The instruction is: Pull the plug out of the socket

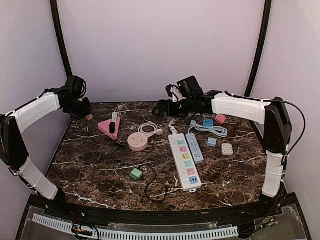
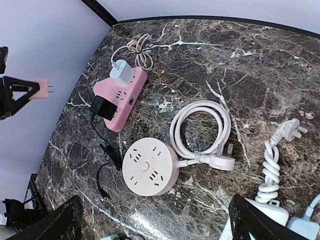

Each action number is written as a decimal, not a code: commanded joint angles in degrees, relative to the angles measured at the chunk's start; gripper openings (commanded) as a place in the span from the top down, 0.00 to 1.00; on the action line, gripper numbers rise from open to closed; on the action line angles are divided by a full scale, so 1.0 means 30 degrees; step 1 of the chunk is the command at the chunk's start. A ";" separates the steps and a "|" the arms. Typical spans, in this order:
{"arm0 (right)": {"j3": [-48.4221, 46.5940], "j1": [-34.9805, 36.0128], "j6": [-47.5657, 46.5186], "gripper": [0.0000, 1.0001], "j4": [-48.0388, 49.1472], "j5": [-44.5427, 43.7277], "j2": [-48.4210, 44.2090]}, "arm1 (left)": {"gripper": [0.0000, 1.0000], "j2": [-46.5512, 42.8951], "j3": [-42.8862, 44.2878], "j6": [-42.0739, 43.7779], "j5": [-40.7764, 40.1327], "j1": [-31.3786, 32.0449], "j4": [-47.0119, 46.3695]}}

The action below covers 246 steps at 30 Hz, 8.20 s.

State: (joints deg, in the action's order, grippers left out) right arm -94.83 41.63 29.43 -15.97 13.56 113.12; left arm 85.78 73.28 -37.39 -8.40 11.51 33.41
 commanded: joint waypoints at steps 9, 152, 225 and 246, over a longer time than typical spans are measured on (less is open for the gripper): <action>0.1564 0.0135 -0.1846 0.01 -0.1591 -0.2172 -0.2218 | 0.87 0.6150 0.4710 0.3621 -0.4753 -0.2362 0.4474; -0.9445 0.2089 0.4962 0.25 0.3228 0.8488 0.9814 | 0.97 -0.1880 -0.2467 0.2106 0.7766 0.4580 -0.3602; -0.3986 0.1426 0.4094 1.00 0.3823 0.5313 0.4471 | 0.95 0.1624 0.0951 0.3670 -0.1463 0.1485 0.4799; -0.0815 0.0658 0.3347 1.00 0.3765 0.5495 0.2079 | 0.86 0.9280 0.5374 0.4024 0.0658 0.0724 0.2665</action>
State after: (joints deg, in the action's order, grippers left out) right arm -98.30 44.01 40.56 -7.62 29.45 122.02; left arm 113.80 87.96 -25.65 -9.87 14.35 43.22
